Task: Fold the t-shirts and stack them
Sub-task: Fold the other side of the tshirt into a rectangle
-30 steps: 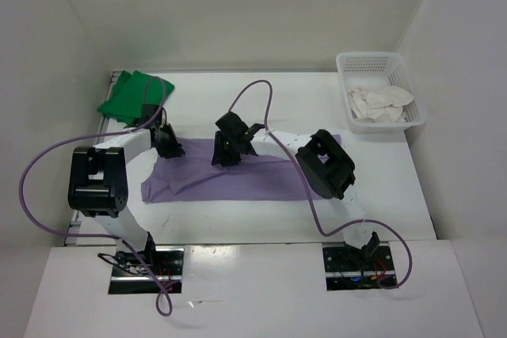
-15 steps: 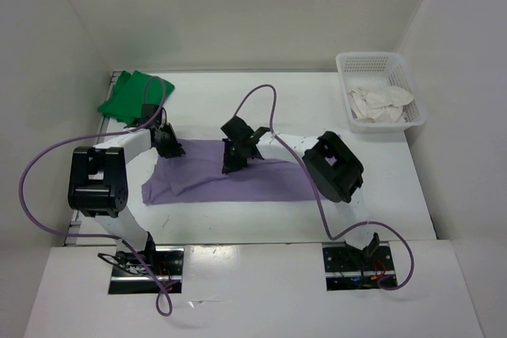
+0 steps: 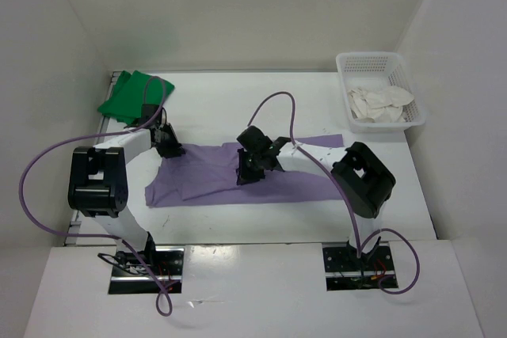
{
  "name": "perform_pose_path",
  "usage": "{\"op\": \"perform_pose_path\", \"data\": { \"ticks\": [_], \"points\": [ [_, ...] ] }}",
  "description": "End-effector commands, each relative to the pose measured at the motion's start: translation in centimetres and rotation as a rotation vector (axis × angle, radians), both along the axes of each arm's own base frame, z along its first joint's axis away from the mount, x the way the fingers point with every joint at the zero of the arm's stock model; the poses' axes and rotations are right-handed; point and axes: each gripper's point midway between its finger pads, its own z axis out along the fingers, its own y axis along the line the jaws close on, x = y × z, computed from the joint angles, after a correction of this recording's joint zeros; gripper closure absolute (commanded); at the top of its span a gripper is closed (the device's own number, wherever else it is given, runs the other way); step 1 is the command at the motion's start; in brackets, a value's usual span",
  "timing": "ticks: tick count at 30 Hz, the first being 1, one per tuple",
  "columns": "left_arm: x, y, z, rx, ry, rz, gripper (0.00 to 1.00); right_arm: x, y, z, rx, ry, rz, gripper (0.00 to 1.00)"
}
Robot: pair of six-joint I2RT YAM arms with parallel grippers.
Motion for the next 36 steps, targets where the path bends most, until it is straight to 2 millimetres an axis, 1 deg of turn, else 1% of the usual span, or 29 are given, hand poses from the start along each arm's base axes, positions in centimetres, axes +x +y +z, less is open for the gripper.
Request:
{"op": "perform_pose_path", "data": {
  "ticks": [1, 2, 4, 6, 7, 8, 9, 10, 11, 12, 13, 14, 15, 16, 17, 18, 19, 20, 21, 22, 24, 25, 26, 29, 30, 31, 33, 34, 36],
  "points": [
    [0.4, 0.1, 0.4, -0.01, -0.022, 0.015, 0.73, -0.6, -0.5, 1.5, -0.009, -0.055, 0.028, 0.79],
    [0.4, 0.1, 0.4, -0.01, -0.022, 0.015, 0.73, -0.8, -0.7, 1.3, -0.021, -0.052, 0.036, 0.67],
    [0.4, 0.1, 0.4, -0.01, -0.022, 0.015, 0.73, 0.1, -0.4, 2.7, -0.014, -0.091, 0.03, 0.65],
    [0.1, 0.1, 0.3, -0.01, -0.011, 0.015, 0.73, 0.4, -0.1, 3.3, -0.006, -0.098, 0.03, 0.65],
    [0.3, 0.3, 0.6, -0.001, -0.023, 0.02, 0.73, 0.6, 0.4, 4.1, 0.014, -0.106, 0.034, 0.65],
    [0.3, 0.3, 0.6, -0.001, -0.024, 0.02, 0.73, 0.4, 0.5, 3.8, 0.014, -0.093, 0.042, 0.65],
    [0.3, 0.5, 1.7, 0.011, -0.039, 0.027, 0.73, 0.6, 1.0, 4.1, 0.028, -0.091, 0.048, 0.64],
    [0.1, 1.1, 2.1, 0.03, -0.044, 0.032, 0.73, 0.6, 1.7, 4.5, 0.037, -0.099, 0.057, 0.62],
    [0.4, 1.4, 3.2, 0.043, -0.069, 0.04, 0.73, 0.8, 1.9, 4.3, 0.035, -0.098, 0.057, 0.61],
    [0.7, 2.5, 5.2, 0.098, -0.118, 0.062, 0.73, 0.5, 2.4, 4.6, 0.042, -0.103, 0.069, 0.61],
    [0.5, 3.1, 5.9, 0.135, -0.131, 0.071, 0.73, 0.8, 2.7, 5.2, 0.054, -0.114, 0.069, 0.61],
    [0.6, 3.7, 6.9, 0.168, -0.15, 0.083, 0.73, 0.5, 3.0, 5.2, 0.054, -0.114, 0.078, 0.64],
    [0.1, 4.2, 6.9, 0.191, -0.134, 0.097, 0.71, 0.7, 3.3, 5.7, 0.068, -0.126, 0.078, 0.71],
    [0.2, 4.9, 7.1, 0.209, -0.135, 0.105, 0.71, 1.1, 3.7, 5.9, 0.074, -0.131, 0.077, 0.82],
    [0.1, 5.4, 6.5, 0.194, -0.115, 0.115, 0.71, 1.0, 4.3, 5.3, 0.066, -0.124, 0.087, 0.88],
    [-0.4, 5.6, 4.8, 0.179, -0.06, 0.116, 0.71, 1.2, 4.6, 5.0, 0.061, -0.127, 0.095, 0.94],
    [-0.5, 5.7, 4.4, 0.16, -0.047, 0.116, 0.71, 1.0, 5.9, 5.6, 0.077, -0.139, 0.116, 0.98],
    [-1.2, 5.7, 3.3, 0.145, -0.015, 0.115, 0.71, 0.7, 6.2, 5.3, 0.065, -0.135, 0.133, 1.0],
    [-1.5, 6.0, 3.0, 0.144, -0.005, 0.125, 0.71, 0.5, 6.8, 4.4, 0.054, -0.125, 0.144, 1.0],
    [-1.3, 6.1, 2.7, 0.144, -0.006, 0.125, 0.71, 0.4, 7.8, 4.9, 0.08, -0.133, 0.162, 1.0],
    [-0.9, 6.1, 2.4, 0.145, -0.012, 0.126, 0.66, 0.0, 9.5, 4.2, 0.116, -0.13, 0.204, 0.92],
    [-1.0, 6.1, 1.8, 0.144, 0.006, 0.125, 0.62, 0.3, 10.3, 4.7, 0.139, -0.136, 0.211, 0.89],
    [-0.8, 5.8, 1.4, 0.13, 0.008, 0.117, 0.6, 0.0, 11.0, 4.5, 0.145, -0.13, 0.226, 0.86],
    [0.1, 5.1, 0.6, 0.086, 0.009, 0.092, 0.6, 0.5, 12.9, 4.5, 0.169, -0.143, 0.252, 0.78],
    [0.6, 4.7, 0.5, 0.066, -0.004, 0.08, 0.6, 0.5, 13.1, 4.4, 0.17, -0.135, 0.258, 0.71],
    [0.9, 4.5, 0.7, 0.055, -0.019, 0.074, 0.6, 0.6, 14.2, 4.1, 0.176, -0.138, 0.267, 0.69],
    [0.9, 4.1, 0.9, 0.035, -0.031, 0.073, 0.6, 0.9, 14.6, 3.4, 0.158, -0.131, 0.276, 0.66],
    [0.8, 3.9, 0.7, 0.024, -0.032, 0.067, 0.6, 1.0, 15.1, 3.7, 0.168, -0.127, 0.283, 0.64],
    [0.9, 3.9, 1.1, 0.025, -0.043, 0.067, 0.6, 0.6, 15.7, 2.3, 0.154, -0.111, 0.305, 0.6]
  ]
}}
